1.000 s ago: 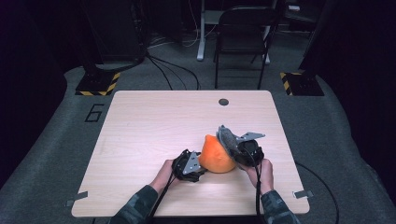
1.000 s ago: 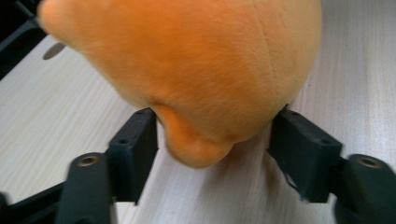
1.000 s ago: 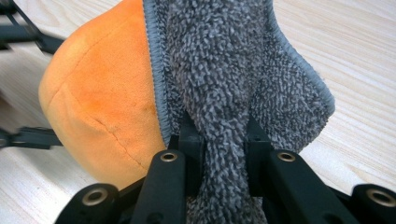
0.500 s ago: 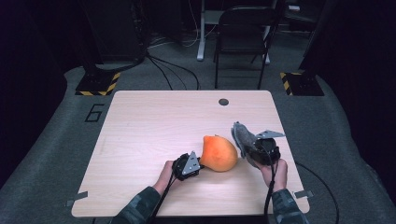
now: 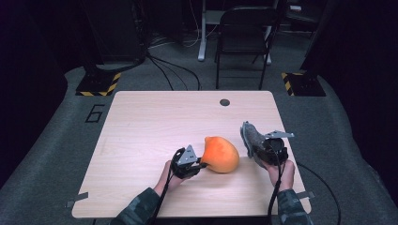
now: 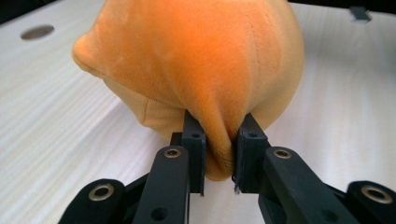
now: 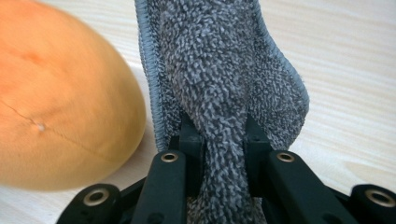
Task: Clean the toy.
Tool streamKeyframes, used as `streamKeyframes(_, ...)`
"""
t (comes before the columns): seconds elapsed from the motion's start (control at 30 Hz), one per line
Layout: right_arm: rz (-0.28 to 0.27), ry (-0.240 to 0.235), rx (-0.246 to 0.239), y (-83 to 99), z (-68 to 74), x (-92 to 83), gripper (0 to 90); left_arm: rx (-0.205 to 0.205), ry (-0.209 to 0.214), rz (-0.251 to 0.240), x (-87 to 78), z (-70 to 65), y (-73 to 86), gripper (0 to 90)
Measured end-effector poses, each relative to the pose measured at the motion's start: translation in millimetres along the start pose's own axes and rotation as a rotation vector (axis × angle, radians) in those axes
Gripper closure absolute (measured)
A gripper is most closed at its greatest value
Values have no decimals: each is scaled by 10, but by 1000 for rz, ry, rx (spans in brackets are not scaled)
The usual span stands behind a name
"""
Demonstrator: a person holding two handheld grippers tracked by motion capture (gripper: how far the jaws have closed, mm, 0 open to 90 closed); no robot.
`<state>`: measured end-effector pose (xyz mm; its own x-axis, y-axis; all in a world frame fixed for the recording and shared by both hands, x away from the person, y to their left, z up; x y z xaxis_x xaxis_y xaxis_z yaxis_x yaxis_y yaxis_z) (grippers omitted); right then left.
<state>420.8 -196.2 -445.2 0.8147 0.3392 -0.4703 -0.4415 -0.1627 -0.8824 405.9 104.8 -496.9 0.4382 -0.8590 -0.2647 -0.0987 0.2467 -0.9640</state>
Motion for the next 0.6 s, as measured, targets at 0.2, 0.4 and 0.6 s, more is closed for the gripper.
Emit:
streamKeyframes(0.2, -55, -20, -17, -167, 86, -161, 758, -148, -7, -12, -104, -35, -206, 775)
streamKeyframes(0.4, -116, -78, -51, -375, 340, -336, 757, -315, -36, -13, -133, -32, -280, 774)
streamKeyframes(0.6, -147, -181, -85, -528, 750, -447, 758, -461, -28, -35, -103, 23, -204, 773)
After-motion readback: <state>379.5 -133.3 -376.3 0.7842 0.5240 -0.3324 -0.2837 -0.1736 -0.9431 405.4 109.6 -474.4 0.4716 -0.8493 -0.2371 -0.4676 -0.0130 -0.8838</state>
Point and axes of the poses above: each handheld gripper's, and its own axes: x roughly forward along the jaws, y roughly out of its underside, z roughly to its left, the point moved 2 cm from there along x, roughly forward along the jaws, and after that the axes turned 15 degrees about -z, right-handed, at the moved point
